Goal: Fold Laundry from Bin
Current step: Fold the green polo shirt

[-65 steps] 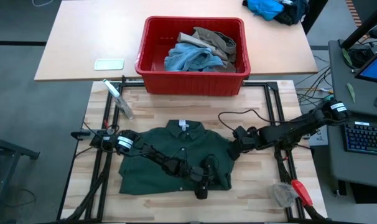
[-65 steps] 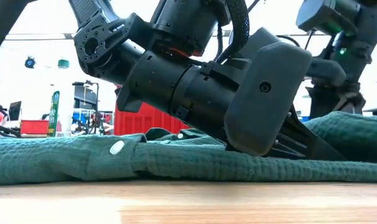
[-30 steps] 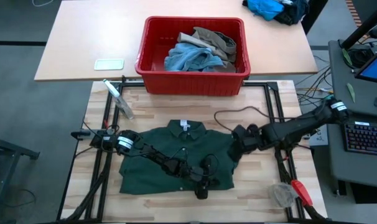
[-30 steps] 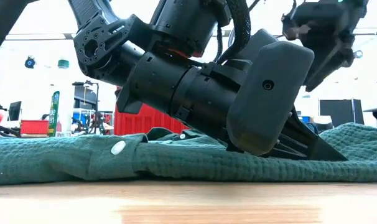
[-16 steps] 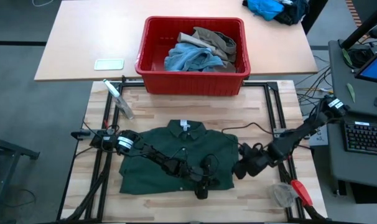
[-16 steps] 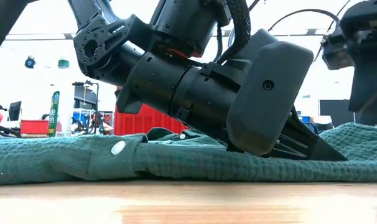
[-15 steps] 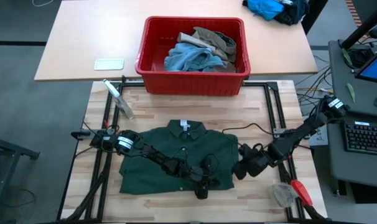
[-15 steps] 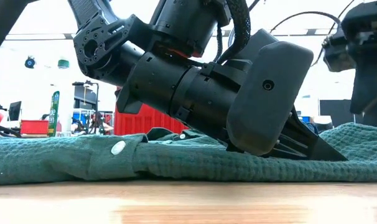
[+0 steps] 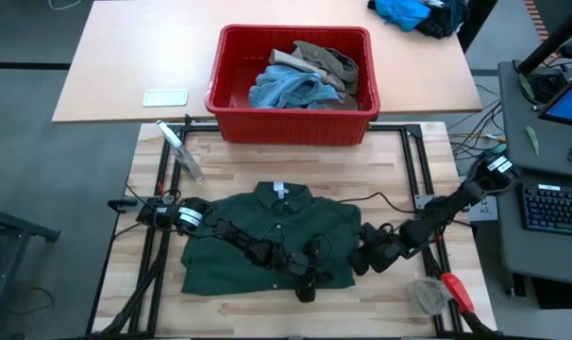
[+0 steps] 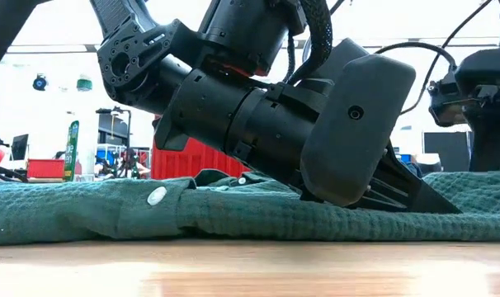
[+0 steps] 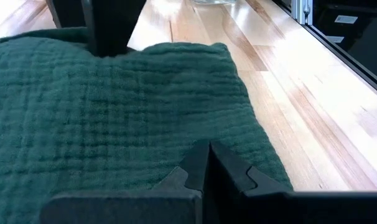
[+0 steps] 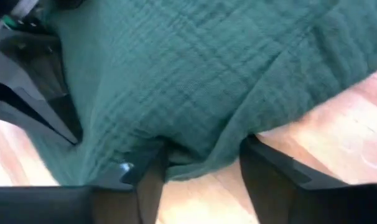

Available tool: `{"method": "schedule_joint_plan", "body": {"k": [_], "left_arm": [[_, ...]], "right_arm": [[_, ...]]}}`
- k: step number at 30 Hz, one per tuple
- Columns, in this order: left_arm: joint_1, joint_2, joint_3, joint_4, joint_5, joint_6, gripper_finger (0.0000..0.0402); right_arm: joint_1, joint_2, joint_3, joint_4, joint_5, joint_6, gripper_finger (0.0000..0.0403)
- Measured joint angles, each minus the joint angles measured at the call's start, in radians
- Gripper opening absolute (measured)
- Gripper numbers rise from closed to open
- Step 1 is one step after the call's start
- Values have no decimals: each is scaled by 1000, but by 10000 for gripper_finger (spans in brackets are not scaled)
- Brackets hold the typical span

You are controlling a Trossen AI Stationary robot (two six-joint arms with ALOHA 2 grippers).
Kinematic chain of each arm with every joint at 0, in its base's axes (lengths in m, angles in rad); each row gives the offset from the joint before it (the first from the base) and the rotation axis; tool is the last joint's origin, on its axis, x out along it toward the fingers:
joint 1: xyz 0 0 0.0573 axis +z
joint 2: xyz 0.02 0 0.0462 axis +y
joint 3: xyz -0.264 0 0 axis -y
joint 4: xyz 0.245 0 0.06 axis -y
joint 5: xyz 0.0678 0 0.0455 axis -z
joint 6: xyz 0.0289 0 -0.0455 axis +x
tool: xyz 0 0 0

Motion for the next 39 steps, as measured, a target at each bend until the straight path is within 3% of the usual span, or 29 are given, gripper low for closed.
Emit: {"method": "schedule_joint_plan", "body": {"k": [7,11,15,26,39], "left_arm": [[0,0,0,0,0,-3,0],[0,0,0,0,-1,-6,0],[0,0,-1,8,-1,-7,0],[0,0,-1,27,0,-6,0],[4,-142,-4,-149,56,34,0]], "right_arm": [[0,-22,96,-200,-13,-81,25],[6,-43,170,-302,-52,-118,12],[18,-39,239,-401,-139,-128,11],[28,-33,261,-483,-191,-74,15],[51,-43,372,-608,-244,-101,113]]}}
